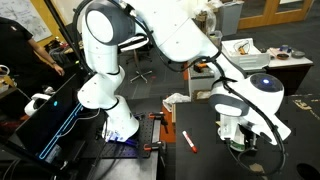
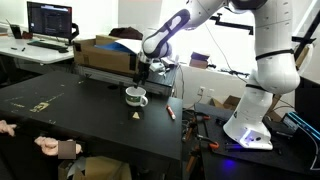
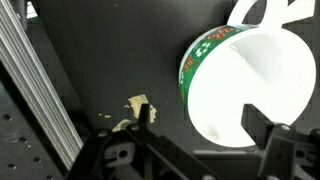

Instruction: Move the mug to the right

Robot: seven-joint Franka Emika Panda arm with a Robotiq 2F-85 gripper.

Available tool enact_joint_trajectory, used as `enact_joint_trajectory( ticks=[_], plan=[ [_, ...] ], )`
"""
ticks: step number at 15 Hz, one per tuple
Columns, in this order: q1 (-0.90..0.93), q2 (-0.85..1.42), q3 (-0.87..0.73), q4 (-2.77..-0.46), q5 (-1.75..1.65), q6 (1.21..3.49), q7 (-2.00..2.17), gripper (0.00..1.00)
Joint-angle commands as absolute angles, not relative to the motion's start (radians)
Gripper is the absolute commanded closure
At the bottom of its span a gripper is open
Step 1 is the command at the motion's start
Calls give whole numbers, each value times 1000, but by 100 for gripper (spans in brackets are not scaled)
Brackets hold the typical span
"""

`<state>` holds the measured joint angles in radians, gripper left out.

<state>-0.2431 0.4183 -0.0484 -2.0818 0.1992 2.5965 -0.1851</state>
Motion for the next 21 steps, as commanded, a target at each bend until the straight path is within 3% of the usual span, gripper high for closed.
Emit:
enact_joint_trajectory(
  ticks=[1, 9, 21],
  plan=[
    [-220, 319, -56, -2167, 189, 2641, -156, 0],
    [-178, 118, 6, -2359, 203, 2867, -229, 0],
    [-171, 6, 128, -2433, 375, 2845, -517, 0]
  ],
)
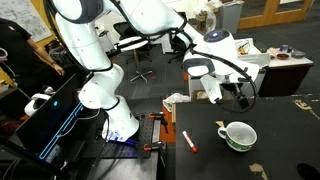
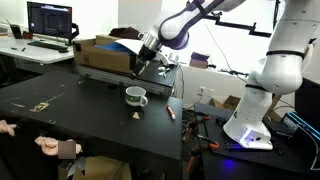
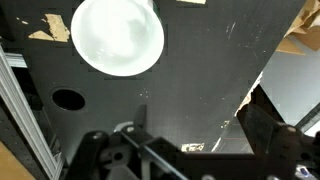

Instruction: Move the mug to the right

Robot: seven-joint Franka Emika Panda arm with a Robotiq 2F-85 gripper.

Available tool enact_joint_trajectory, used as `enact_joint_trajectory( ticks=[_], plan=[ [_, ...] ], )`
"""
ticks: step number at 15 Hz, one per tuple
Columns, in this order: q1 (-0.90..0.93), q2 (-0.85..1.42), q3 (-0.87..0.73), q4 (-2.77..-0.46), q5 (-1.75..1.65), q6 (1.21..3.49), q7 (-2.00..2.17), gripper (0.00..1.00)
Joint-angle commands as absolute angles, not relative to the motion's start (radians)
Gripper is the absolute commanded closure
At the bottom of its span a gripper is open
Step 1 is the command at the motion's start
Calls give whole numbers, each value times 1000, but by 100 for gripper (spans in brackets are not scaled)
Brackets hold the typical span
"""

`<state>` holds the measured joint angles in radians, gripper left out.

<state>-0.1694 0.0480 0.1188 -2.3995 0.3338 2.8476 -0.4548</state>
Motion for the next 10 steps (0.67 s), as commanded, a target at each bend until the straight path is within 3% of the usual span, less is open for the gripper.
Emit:
enact_joint_trajectory(
  ticks=[1, 10],
  plan=[
    [-171, 5, 130, -2434, 382, 2844, -533, 0],
    [-170, 49, 122, -2406, 344, 2848, -486, 0]
  ],
)
